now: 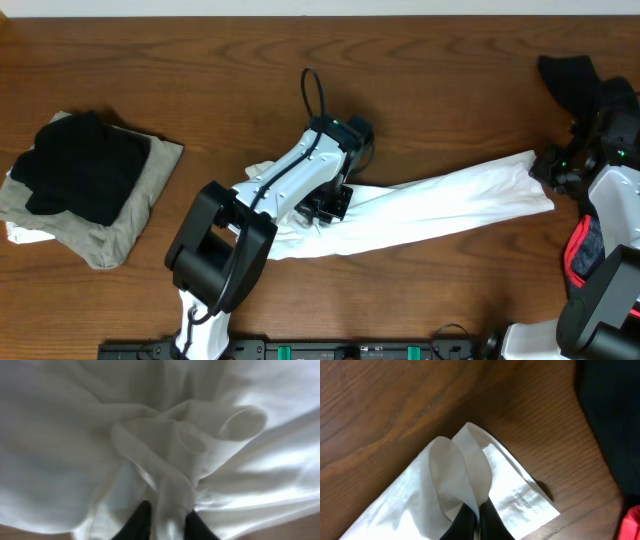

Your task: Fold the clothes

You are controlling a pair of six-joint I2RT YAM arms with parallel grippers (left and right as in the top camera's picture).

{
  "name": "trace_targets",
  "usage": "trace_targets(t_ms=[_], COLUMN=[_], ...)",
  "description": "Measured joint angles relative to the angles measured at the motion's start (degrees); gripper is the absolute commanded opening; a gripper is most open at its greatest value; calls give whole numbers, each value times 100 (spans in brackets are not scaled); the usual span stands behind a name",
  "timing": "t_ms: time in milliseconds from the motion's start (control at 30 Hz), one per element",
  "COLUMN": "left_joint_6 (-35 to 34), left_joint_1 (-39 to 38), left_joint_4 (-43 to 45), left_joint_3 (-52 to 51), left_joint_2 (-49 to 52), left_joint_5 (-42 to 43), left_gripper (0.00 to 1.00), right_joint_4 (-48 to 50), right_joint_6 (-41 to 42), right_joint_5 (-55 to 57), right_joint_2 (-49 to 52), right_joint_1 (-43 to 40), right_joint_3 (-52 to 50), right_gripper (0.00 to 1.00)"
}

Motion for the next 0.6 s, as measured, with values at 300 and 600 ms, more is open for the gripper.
trace_targets(t_ms=[300,600], left_joint_6=[-103,-306], left_joint_1=[0,0], left_joint_4=[-227,-925], left_joint_3=[-4,-4], left_joint_2=[0,0], left_joint_5=[376,485], left_gripper=[32,41], right_joint_4=[76,120], right_joint_6=[24,61], right_joint_5=[103,214], right_joint_2=[0,2], right_joint_1=[0,0], right_joint_3=[0,0], right_gripper=[6,8])
